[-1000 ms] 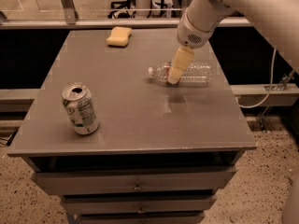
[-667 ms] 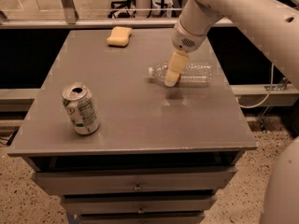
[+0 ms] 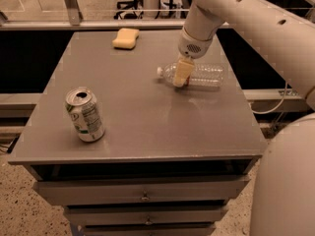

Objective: Place water bottle upright

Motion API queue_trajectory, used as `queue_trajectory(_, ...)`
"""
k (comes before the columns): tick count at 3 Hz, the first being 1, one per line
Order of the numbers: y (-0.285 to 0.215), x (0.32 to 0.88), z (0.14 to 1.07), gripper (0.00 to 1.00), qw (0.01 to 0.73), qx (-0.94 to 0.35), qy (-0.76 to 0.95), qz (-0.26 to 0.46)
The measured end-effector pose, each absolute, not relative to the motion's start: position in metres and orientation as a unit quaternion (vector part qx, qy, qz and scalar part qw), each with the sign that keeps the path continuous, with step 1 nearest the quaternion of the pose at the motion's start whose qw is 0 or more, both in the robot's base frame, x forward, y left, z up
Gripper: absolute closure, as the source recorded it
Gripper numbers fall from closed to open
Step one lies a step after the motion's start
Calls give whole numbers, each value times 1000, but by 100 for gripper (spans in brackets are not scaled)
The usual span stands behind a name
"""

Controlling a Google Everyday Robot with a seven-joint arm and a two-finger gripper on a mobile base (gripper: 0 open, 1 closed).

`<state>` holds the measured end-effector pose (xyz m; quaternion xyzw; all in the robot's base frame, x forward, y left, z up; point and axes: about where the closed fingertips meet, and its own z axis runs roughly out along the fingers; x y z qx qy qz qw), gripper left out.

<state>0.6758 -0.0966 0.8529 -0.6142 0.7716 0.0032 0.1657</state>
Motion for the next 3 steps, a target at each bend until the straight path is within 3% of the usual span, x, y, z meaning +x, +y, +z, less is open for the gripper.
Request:
queue_trajectory(2,-80,678,877,84,182,-616,766,34)
queue_trajectory(3,-58,686,902,100,237,-624,739,91)
